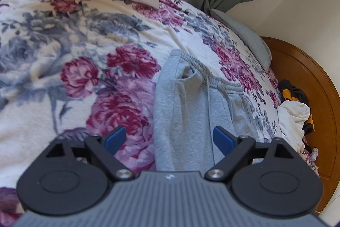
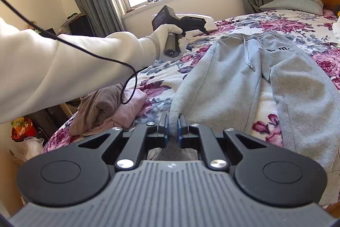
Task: Fold clothes
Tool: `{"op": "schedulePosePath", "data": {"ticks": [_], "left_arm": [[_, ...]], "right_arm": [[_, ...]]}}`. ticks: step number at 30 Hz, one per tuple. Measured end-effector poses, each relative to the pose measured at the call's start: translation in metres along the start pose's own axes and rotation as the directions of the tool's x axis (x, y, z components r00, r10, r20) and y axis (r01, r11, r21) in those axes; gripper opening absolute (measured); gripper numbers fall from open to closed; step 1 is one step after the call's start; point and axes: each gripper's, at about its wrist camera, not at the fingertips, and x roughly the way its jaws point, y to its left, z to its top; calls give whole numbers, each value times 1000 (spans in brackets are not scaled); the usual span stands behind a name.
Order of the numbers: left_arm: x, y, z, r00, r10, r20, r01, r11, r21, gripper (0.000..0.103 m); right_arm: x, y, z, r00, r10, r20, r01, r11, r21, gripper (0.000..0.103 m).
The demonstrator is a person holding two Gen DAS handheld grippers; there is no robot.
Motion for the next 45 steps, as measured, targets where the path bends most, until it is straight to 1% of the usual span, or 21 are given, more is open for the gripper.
{"op": "schedulePosePath", "data": {"ticks": [1,3,4,5,7,10,13,15,17,19,20,23,26,28,29,32,35,37,40,42,45], "left_arm": [[11,2,-2,1000,6,-19,-6,1000,-20,77],[32,6,-6,998,18,-59,-21,998,-61,35],[31,9,-15,995,53,-83,-60,995,-80,10],[30,11,-23,991,89,-105,-99,990,-97,10],[24,3,-32,982,172,-73,-177,981,-76,9],[-3,-27,-30,988,149,36,-146,987,-67,9],[-21,-86,-21,992,70,108,-71,997,11,8],[-26,-135,-21,992,3,123,-14,996,89,8],[-18,-186,-33,991,-61,118,38,981,189,11],[0,-232,-51,995,-81,55,61,955,292,19],[9,-249,-60,997,-74,28,60,942,331,30],[27,-275,-88,998,-47,-33,56,925,376,48],[24,-262,-92,999,-42,17,31,909,415,66],[22,-253,-95,998,-40,50,14,898,439,70],[21,-248,-88,997,-31,72,-4,898,439,73],[24,-220,-61,989,55,137,-105,915,389,77],[32,-184,-39,990,74,118,-106,951,291,78],[39,-162,-41,994,61,86,-81,965,250,78],[52,-156,-60,1000,22,21,-27,961,275,78],[61,-169,-74,999,-29,-35,38,945,326,78],[76,-196,-93,993,-70,-95,101,920,378,78]], "right_arm": [[-1,-4,0,1000,4,3,-4,1000,3,8],[-4,-10,0,1000,12,13,-12,1000,10,8],[-7,-14,0,1000,16,26,-16,1000,11,8],[-10,-17,0,999,17,36,-17,1000,12,8],[-18,-25,-2,998,7,66,-9,1000,25,8],[-34,-53,-11,990,-43,131,23,989,146,8],[-51,-84,-25,976,-96,197,36,958,286,8],[-71,-108,-39,945,-188,268,66,912,405,7],[-85,-126,-48,922,-267,282,99,863,496,7],[-93,-146,-58,910,-328,254,128,804,581,7],[-92,-161,-70,912,-353,208,149,759,634,7],[-87,-204,-103,911,-407,62,220,607,763,11],[-76,-218,-127,883,-468,-40,334,565,754,19],[-69,-227,-141,858,-505,-100,405,542,737,19],[-69,-222,-139,854,-514,-75,416,590,692,19],[-64,-218,-133,863,-505,-22,415,684,600,21],[-58,-217,-123,866,-500,25,421,756,501,21],[-52,-218,-113,861,-506,51,436,786,438,21],[-44,-218,-97,865,-495,87,436,826,358,21],[-35,-221,-85,870,-481,109,434,851,295,21],[-17,-235,-68,873,-475,111,434,860,269,22]]}}
